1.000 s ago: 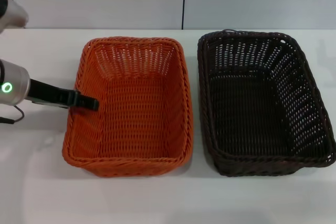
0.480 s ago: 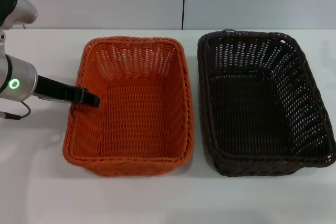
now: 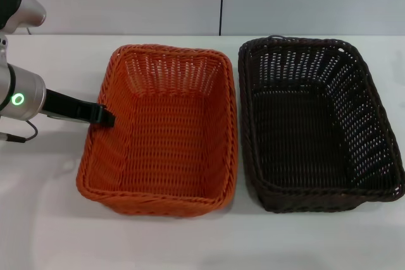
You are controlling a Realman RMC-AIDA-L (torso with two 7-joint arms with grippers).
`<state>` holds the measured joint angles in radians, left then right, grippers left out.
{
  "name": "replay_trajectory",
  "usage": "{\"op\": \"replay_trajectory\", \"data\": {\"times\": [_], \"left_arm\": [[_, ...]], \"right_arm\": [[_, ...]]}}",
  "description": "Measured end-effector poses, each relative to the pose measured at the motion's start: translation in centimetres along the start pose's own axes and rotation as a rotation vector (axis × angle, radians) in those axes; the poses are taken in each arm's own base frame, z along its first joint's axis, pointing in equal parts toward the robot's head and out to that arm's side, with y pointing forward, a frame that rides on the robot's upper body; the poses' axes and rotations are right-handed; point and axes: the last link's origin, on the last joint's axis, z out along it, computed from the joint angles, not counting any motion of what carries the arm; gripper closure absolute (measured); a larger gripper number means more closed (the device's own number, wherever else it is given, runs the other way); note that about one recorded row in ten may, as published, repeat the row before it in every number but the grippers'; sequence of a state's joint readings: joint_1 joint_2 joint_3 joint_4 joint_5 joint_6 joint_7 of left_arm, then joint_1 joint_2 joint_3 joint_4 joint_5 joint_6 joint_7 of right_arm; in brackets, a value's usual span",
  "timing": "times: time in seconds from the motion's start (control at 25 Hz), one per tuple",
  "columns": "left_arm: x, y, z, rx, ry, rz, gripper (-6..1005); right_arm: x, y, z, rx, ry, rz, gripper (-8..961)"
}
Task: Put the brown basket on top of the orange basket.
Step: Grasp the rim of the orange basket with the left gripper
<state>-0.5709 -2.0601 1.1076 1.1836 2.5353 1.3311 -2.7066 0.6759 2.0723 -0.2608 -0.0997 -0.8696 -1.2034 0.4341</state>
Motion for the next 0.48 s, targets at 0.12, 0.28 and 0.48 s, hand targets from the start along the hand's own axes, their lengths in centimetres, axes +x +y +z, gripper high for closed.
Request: {"op": "replay_trajectory", "data": {"times": [0.12, 0.28, 0.48], "left_arm": [[0.2, -0.1, -0.3, 0.005, 0.007, 0.004, 785], [1.0, -0.5, -1.2, 0.030, 0.035, 0.027, 792], [2.0, -1.6, -3.2, 0.065, 0.062, 0.089, 807]], "right_arm": [[0.1, 0.0, 0.0, 0.003, 0.007, 0.000, 421], [0.1, 0.0, 0.2, 0.004, 0.011, -0.001, 421], [0.1, 0.0, 0.3, 0.003, 0.011, -0.002, 421]]}}
